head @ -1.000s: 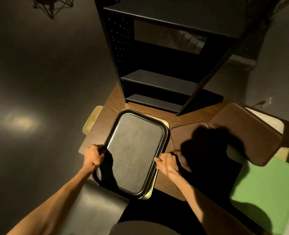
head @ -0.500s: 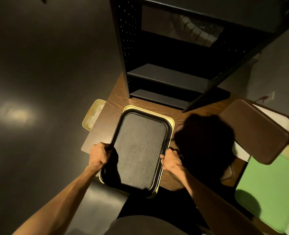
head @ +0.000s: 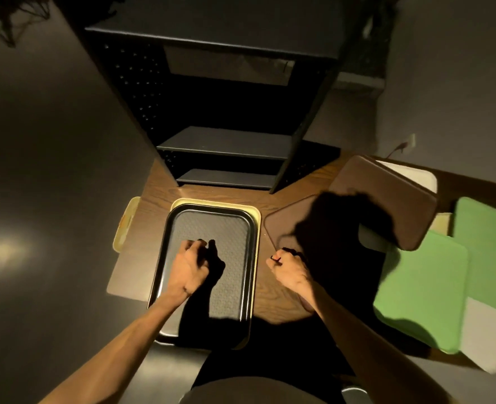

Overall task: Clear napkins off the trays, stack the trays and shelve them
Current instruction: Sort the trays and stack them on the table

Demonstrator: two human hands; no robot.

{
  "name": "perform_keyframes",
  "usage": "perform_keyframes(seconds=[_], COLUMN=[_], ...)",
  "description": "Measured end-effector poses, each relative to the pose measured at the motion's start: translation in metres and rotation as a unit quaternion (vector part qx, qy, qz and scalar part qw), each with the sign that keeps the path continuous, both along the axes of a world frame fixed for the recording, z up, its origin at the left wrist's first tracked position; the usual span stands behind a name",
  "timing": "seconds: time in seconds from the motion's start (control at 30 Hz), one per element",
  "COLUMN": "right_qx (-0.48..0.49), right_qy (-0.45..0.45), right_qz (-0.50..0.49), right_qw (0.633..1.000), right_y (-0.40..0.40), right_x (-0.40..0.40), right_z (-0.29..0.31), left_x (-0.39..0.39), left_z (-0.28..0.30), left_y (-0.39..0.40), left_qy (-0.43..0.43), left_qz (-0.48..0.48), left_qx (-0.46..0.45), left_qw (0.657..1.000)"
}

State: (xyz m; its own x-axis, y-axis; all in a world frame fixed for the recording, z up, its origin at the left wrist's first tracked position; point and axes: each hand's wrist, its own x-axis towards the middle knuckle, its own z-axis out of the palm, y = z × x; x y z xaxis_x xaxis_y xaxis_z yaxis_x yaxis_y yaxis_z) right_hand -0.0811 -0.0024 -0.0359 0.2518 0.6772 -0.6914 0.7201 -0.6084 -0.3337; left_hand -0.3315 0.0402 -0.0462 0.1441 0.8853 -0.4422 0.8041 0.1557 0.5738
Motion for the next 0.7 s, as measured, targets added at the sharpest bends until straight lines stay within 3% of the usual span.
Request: perform_keyframes(seconds=[0.27, 0.37, 0.7], right_qx=[0.007, 0.015, 0.076], right_qy=[0.051, 0.062, 0.064], right_qz=[-0.107, -0.096, -0.151], right_qw=[0.993, 0.993, 0.983], right_y=[-0.030, -0.041, -0.051], right_x=[0.093, 0.131, 0.249], right_z=[-0.001, -0.001, -0.004], left_x=[0.117, 0.152, 0.226], left_z=[-0.003, -0.005, -0.024], left_y=[-0.008, -0.016, -0.045], left_qy=[-0.073, -0.072, -0.059], left_qz=[-0.024, -0.020, 0.136], left_qx=[-0.073, -0.099, -0.218], left_qw=[0.994, 0.992, 0.965])
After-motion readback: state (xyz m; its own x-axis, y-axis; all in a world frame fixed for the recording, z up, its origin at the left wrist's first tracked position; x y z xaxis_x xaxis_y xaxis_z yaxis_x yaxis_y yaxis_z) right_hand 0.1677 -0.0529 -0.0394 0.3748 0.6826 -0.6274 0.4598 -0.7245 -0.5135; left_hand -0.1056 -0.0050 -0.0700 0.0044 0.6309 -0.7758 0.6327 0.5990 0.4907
